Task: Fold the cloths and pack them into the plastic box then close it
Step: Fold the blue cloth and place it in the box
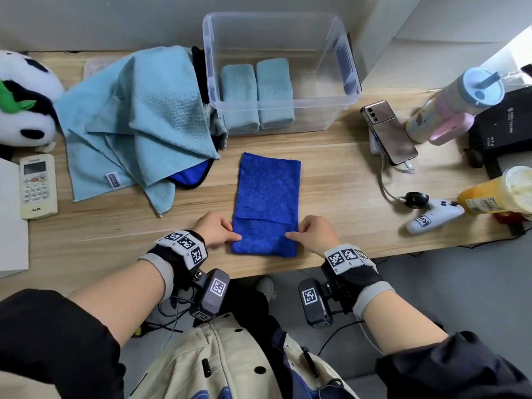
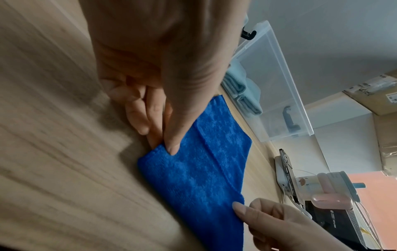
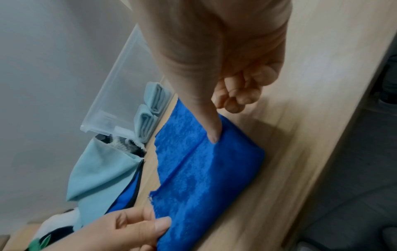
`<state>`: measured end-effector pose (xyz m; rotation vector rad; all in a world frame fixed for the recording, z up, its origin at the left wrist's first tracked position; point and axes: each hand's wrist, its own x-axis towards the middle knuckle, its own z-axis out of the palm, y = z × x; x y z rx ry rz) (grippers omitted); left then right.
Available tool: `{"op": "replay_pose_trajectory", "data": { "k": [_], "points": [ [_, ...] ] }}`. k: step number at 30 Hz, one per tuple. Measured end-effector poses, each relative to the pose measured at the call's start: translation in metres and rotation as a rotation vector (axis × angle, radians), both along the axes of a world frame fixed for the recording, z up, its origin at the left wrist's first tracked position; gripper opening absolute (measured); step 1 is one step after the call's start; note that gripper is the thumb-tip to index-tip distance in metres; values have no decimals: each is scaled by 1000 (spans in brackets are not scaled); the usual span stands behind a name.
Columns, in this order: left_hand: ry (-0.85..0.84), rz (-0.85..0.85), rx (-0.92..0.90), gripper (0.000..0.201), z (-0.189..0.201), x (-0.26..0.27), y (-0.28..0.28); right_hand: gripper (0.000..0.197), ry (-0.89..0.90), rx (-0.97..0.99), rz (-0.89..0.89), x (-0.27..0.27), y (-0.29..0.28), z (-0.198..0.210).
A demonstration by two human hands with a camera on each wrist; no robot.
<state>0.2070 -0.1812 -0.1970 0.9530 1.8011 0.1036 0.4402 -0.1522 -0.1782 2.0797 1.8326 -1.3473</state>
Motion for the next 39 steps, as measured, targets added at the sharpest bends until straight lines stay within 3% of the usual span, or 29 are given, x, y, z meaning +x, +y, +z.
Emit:
{"op": "replay_pose_trajectory", "data": {
  "k": [3,6,10,13,19,23,27,32,39],
  "points": [
    [-29,13,38,36,1,-1,2,22,105,-17,253,-4,-5,9],
    [-100,3,158,32,2,-2,2,22,0,60,499,-9,-15,5],
    [-167,-54,335,25,7,-2,2,24,-110,260,561,-13,-24,-8],
    [-217,-206,409,22,11,-1,1,17,-41,309,503,-14,-24,-8],
    [-136,-363,377,48,10,-2,-1,8,325,204,177,-10,-11,0],
    [-111,-228,400,24,5,-2,5,11,388,167,-76,-9,-4,-2],
    [-39,-68,357,22,-1,-2,12,36,349,141,-150,-8,-1,-9],
    [9,24,348,24,2,6,21,19,246,174,-137,-9,11,-16],
    [120,12,288,23,-1,9,34,25,94,145,-176,-17,25,-15]
  ]
}}
